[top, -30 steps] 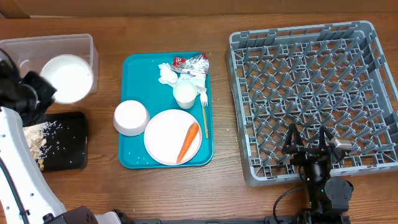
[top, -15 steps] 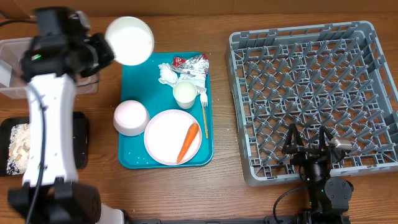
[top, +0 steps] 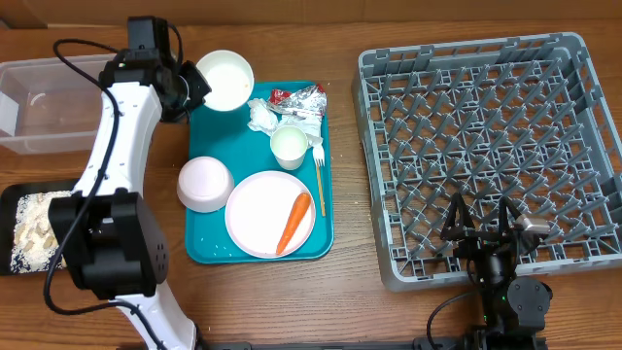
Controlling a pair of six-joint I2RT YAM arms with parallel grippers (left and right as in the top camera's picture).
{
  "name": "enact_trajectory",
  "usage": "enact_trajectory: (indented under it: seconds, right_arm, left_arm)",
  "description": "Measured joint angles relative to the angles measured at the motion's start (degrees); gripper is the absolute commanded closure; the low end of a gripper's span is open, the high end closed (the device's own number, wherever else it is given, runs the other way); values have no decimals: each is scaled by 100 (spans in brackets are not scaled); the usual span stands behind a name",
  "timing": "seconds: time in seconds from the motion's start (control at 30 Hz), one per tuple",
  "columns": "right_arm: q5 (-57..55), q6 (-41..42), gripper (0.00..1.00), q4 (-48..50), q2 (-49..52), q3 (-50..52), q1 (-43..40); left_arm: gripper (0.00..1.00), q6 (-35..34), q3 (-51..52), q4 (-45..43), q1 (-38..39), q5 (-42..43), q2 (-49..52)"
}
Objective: Sort waste into correct bins and load items into the dishwasher rack
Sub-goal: 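Carry the empty bowl back and set it on the teal tray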
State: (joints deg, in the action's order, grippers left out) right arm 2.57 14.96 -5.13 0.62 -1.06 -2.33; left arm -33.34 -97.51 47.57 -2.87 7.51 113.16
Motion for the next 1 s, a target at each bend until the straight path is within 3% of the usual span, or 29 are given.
enact_trajectory:
  seconds: [0.33, 0.47, 0.63, 0.77, 1.0]
  right_arm:
    - [2, 2, 0, 0, 0, 0, 0]
    - [2, 0, 0, 4, 0, 0, 0]
    - [2, 2, 0, 0, 0, 0, 0]
    - [4, 4, 0, 0, 0, 0, 0]
    - [2, 0, 0, 4, 0, 0, 0]
  left_arm:
    - [96, -85, 0, 262, 0, -245, 304]
    - [84, -83, 0, 352, 0, -352, 365]
    - [82, -122, 0, 535, -26, -393, 365]
    - [74, -118, 0, 590, -55, -396, 365]
    - [73, -122, -20, 822, -55, 63, 365]
